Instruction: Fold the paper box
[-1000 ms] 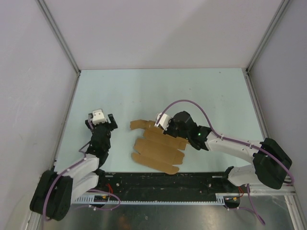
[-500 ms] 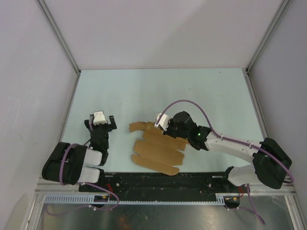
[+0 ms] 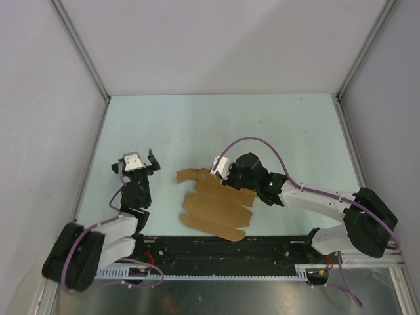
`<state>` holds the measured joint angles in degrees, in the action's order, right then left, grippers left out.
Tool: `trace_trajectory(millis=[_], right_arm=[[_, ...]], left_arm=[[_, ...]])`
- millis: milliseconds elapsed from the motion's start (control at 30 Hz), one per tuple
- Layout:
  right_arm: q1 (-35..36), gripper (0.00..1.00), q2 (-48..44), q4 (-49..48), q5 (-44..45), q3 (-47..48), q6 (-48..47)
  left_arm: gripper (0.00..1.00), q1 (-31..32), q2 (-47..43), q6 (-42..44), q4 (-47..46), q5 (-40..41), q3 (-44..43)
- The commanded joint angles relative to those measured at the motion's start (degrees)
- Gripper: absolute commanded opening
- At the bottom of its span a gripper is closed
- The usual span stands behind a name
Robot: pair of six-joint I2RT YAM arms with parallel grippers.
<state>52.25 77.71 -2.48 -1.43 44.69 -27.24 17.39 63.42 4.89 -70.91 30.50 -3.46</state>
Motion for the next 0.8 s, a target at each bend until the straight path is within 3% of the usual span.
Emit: trace_trajectory(millis=[0, 33, 67, 167, 367, 567, 767], right_arm=[[0.5, 0.0, 0.3, -0.1, 1.2, -0.1, -0.2], [0.5, 0.0, -0.1, 0.1, 1.3, -0.1, -0.4], [0.6, 0.0, -0.4, 0.5, 3.0, -0.1, -0.4], [0.5, 0.0, -1.9, 1.7, 4.6, -0.2, -1.1], [0.5, 0.0, -3.7, 2.2, 6.9, -0.2, -4.3], [0.5, 0.0, -3.6, 4.5, 10.9, -0.5, -8.5], [0.4, 0.0, -3.4, 1.1, 13.7, -0.5, -11.0]], left_arm=[[1.0, 3.8, -10.1, -2.8, 9.0, 11.8, -2.6], [1.0, 3.9, -14.5, -4.5, 12.9, 11.8, -4.1], [1.0, 3.9, -16.6, -10.0, 23.7, 11.6, -5.3], [1.0, 3.7, -19.0, -14.9, 35.9, 9.4, -9.8], [1.0, 2.7, -15.3, -18.2, 41.2, 0.6, -14.3], [1.0, -2.3, -9.0, -22.5, 41.6, -15.7, -19.0], [1.0, -2.9, -2.1, -23.3, 42.0, -23.1, -23.0]])
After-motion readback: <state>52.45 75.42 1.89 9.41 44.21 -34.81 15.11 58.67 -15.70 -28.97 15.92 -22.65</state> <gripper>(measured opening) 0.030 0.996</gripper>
